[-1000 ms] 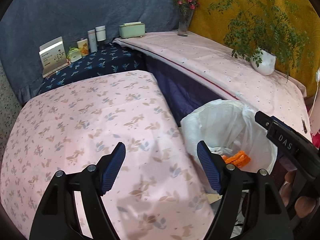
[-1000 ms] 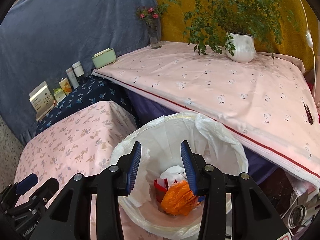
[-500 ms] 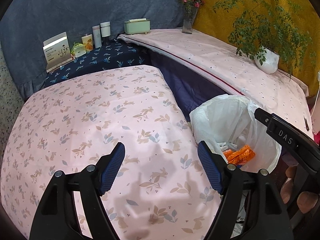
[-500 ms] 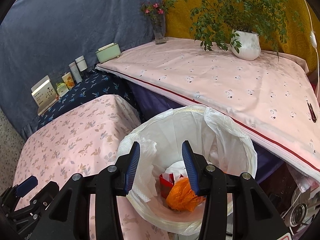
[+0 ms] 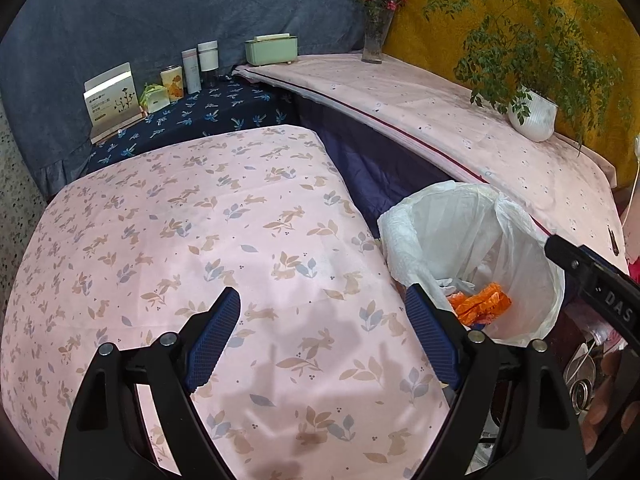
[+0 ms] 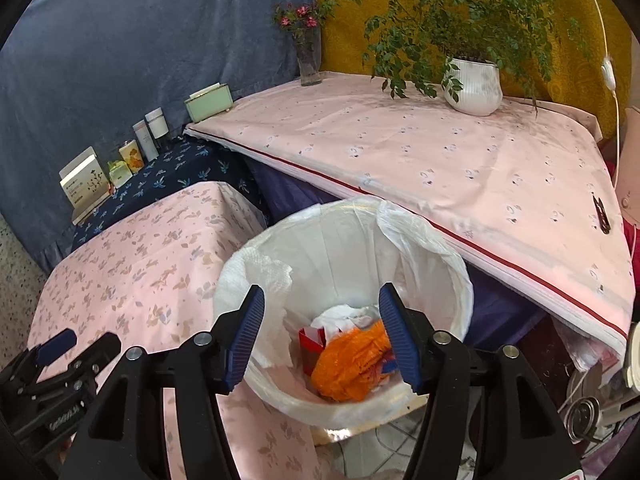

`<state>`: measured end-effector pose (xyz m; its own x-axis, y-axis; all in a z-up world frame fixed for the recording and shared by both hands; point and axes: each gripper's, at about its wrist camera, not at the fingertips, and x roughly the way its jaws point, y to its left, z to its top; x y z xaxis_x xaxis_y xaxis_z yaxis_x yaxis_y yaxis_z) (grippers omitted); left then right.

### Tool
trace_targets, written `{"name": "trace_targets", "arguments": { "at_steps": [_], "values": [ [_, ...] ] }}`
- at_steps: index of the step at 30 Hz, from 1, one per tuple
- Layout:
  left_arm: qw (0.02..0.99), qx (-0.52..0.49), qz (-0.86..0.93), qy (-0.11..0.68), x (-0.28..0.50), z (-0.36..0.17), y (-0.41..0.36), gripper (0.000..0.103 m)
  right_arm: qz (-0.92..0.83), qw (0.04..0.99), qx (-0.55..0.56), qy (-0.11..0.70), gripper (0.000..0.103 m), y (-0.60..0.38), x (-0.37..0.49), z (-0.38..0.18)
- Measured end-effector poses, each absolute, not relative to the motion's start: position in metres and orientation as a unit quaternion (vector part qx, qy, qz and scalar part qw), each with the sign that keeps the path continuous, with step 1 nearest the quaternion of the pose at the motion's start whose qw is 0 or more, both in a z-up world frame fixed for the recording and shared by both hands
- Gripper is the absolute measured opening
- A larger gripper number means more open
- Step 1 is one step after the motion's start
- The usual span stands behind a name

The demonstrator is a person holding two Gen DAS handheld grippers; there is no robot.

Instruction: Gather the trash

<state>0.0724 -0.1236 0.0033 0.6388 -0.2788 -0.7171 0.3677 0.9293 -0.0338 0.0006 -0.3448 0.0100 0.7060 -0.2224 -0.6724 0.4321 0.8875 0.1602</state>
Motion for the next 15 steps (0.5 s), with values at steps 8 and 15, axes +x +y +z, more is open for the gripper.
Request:
{"name": "trace_targets", "arguments": {
  "at_steps": [8,15],
  "values": [
    [0.901,0.070,-0.183,0.387,0.063,0.000,-0.133,0.088,-0.188,0.898,0.155,0.367,0.075,-0.345,-0.031,0.007],
    [0.901,0.074,-0.176,0.390,0.056,-0.002,-0.135,0.091,-0.189,0.890,0.163,0.382,0.084,-0.338,-0.050,-0.001]
  ]
}}
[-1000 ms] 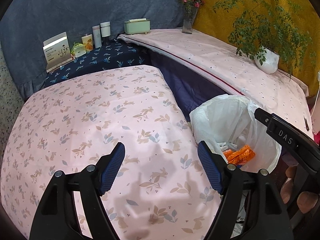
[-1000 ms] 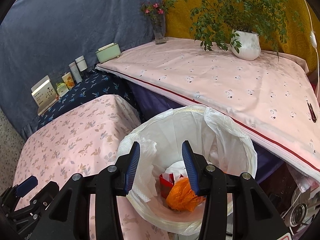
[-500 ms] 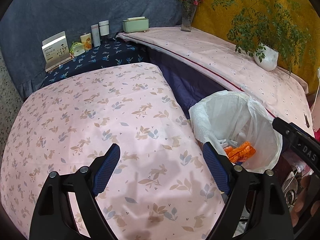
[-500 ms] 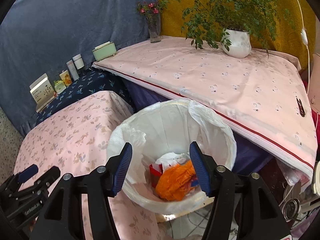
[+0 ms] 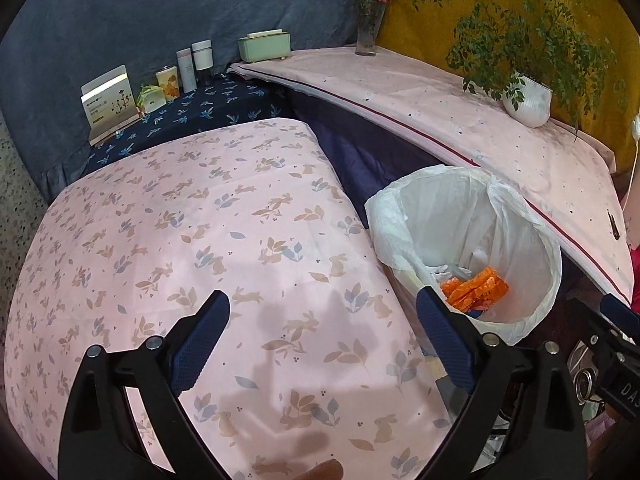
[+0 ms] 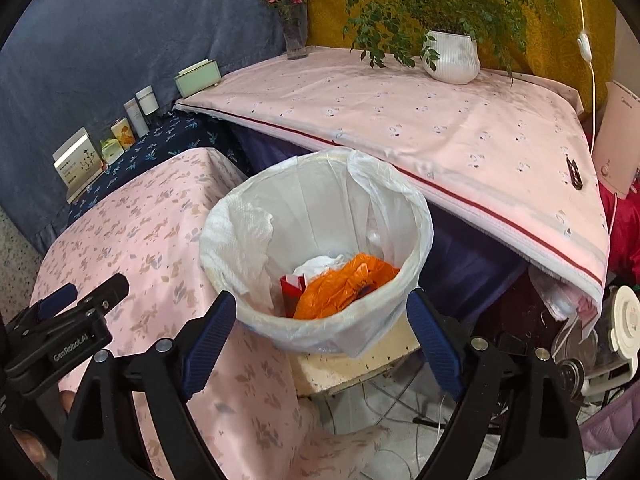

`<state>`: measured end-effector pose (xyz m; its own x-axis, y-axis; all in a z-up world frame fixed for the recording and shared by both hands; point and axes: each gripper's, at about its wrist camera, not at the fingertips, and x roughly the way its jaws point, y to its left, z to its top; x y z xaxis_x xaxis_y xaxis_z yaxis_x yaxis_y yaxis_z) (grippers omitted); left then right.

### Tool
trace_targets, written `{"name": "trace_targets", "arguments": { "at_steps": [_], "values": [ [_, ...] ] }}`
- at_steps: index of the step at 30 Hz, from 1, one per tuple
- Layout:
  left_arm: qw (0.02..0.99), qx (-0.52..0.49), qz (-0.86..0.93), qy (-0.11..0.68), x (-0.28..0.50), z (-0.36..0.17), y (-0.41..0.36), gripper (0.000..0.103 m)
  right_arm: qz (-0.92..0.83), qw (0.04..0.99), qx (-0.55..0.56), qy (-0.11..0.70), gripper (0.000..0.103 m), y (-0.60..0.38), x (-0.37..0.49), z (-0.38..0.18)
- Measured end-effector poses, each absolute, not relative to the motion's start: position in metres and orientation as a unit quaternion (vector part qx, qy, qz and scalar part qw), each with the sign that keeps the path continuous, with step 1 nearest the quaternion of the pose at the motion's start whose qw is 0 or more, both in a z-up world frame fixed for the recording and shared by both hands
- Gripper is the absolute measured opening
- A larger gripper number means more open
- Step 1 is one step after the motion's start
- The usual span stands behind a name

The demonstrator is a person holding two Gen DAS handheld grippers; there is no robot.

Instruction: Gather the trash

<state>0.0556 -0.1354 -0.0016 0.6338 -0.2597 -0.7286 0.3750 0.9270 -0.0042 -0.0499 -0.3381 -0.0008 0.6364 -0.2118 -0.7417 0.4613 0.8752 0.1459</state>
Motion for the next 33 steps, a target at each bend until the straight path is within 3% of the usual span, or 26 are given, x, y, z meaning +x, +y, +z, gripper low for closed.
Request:
{"name": "trace_targets", "arguments": {
  "at_steps": [33],
  "values": [
    [0.899,0.082,-0.175,0.393,0.032,-0.005,-0.131,0.093,-0.181,0.888,0.128,0.403,0.091,-0.304,-0.067,-0.010]
  ]
}}
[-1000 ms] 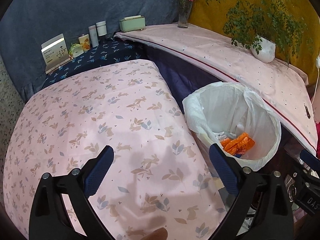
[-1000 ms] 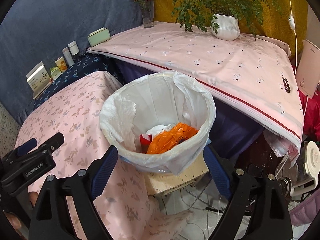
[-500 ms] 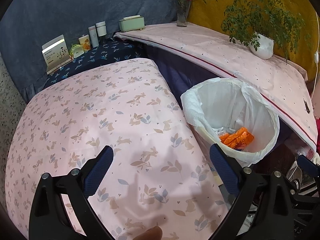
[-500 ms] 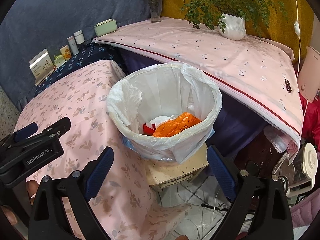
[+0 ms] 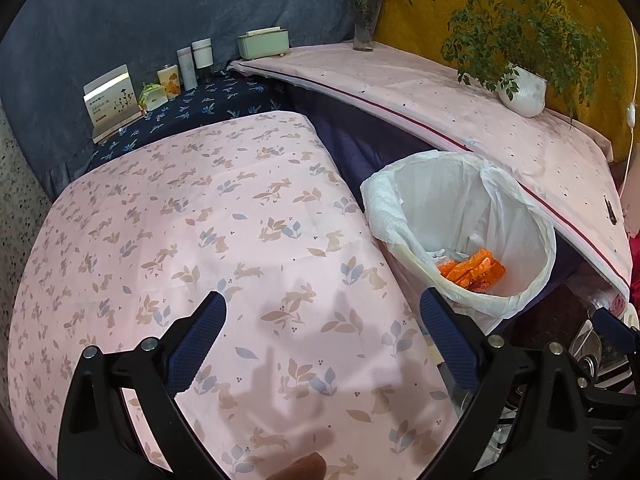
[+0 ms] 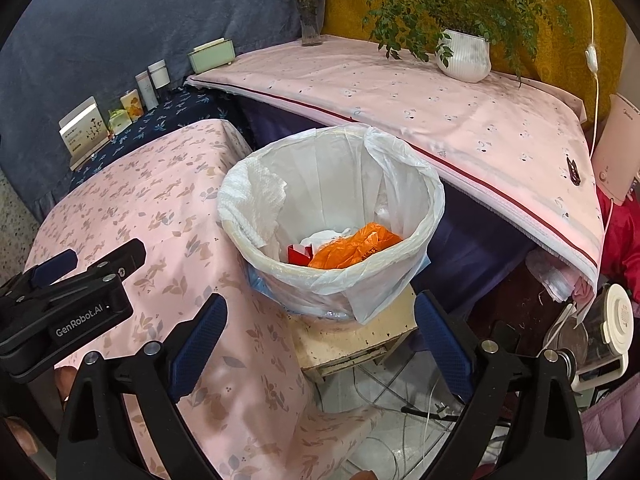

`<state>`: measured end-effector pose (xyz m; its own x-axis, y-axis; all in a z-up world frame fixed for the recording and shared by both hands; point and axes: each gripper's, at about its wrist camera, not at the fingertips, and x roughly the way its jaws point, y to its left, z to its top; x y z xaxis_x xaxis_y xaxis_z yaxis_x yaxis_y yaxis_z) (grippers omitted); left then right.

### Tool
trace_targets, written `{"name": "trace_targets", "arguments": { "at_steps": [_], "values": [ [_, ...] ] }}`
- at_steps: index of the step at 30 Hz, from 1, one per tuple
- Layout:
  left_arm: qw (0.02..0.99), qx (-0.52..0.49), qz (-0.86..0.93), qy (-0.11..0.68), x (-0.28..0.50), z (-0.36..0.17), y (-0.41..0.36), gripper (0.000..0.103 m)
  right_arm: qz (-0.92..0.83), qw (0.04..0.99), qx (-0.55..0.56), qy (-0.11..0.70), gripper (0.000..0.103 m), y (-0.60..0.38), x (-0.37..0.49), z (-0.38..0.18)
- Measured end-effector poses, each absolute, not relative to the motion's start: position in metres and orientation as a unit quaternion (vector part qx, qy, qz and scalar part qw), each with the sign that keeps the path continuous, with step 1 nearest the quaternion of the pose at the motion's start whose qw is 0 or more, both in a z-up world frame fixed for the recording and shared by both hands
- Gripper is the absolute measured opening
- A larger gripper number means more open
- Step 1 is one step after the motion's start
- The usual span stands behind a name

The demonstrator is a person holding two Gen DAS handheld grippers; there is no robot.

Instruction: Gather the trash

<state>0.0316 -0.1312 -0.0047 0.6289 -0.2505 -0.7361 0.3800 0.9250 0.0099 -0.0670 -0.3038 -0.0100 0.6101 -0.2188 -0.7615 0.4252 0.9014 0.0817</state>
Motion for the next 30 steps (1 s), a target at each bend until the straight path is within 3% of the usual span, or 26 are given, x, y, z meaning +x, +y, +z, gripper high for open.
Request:
{"name": "trace_targets", "arguments": {
  "at_steps": [30],
  "values": [
    [0.898,0.081,-0.167,0.399,0.0307,-0.0068,-0.1303,0.093,-0.184,0.890,0.111,0.402,0.091,-0.2968,-0.0640,-0.0084]
  ]
}}
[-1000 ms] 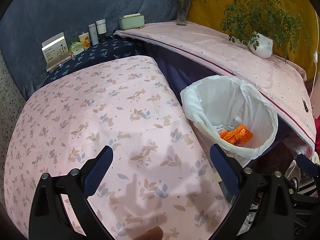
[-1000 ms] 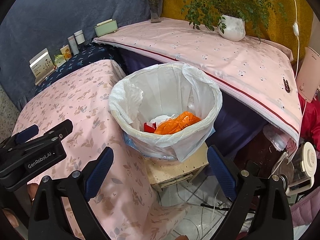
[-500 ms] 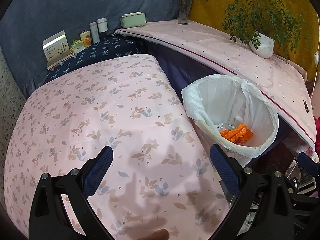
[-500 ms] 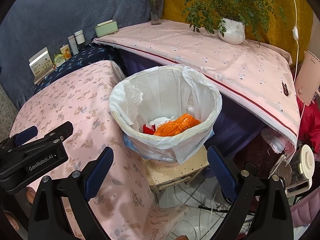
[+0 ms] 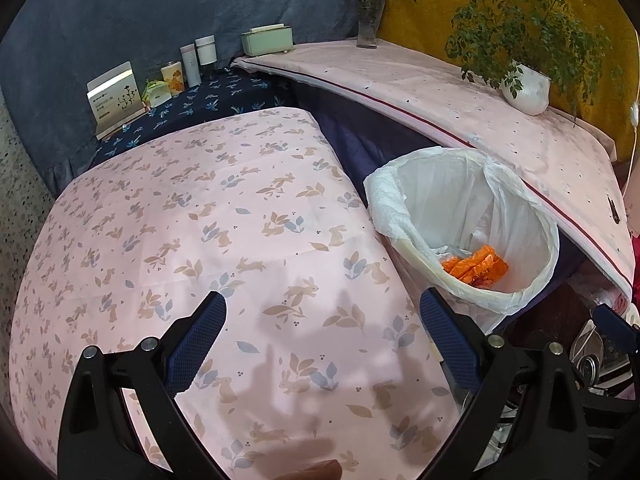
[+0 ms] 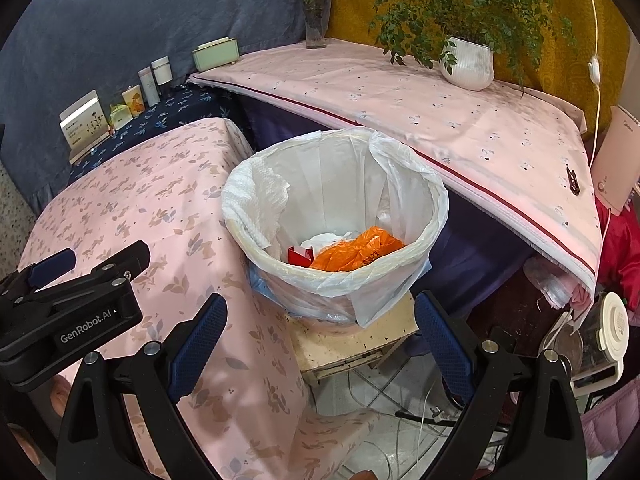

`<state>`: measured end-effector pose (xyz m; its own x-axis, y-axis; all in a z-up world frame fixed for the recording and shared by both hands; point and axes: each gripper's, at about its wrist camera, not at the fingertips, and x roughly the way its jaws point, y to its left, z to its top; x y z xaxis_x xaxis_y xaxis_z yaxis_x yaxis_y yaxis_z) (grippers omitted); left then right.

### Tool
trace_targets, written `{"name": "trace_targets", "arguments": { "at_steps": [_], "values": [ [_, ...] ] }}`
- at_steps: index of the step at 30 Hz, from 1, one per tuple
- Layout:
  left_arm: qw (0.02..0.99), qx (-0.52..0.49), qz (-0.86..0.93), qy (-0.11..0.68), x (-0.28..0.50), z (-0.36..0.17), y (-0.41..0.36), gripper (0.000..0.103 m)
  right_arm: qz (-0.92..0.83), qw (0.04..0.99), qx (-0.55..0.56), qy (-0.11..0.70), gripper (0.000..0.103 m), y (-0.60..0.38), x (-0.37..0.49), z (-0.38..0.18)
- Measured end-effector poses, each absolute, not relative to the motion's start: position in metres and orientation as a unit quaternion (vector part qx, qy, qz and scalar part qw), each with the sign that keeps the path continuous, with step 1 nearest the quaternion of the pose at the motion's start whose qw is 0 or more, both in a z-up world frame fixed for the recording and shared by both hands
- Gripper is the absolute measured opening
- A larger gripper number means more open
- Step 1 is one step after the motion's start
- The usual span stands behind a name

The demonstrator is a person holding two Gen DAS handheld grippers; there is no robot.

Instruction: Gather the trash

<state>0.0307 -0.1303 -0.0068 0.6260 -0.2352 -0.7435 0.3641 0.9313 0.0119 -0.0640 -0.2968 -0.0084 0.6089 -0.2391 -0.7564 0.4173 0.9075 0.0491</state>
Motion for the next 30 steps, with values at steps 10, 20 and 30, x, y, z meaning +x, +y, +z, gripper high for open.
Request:
{"name": "trace_targets", "arguments": {
  "at_steps": [10,20,30],
  "values": [
    [0.898,0.082,-0.165,0.399,0.0312,-0.0068,-0.1305,0.093,-0.189,0.891,0.108,0.400,0.091,-0.2961,-0.0633,-0.0099],
    [0.900,0.082,-0.159,0.398,0.0329,-0.0084,-0.1284,0.093,-0.198,0.891,0.107,0.394,0.091,-0.2976,-0.0661,-0.0111],
    [0.901,0.085,-0.157,0.396,0.0309,-0.0107,-0.1285,0.093,-0.199,0.891,0.107,0.394,0.091,-0.2978,-0.0666,-0.0125]
  ]
}}
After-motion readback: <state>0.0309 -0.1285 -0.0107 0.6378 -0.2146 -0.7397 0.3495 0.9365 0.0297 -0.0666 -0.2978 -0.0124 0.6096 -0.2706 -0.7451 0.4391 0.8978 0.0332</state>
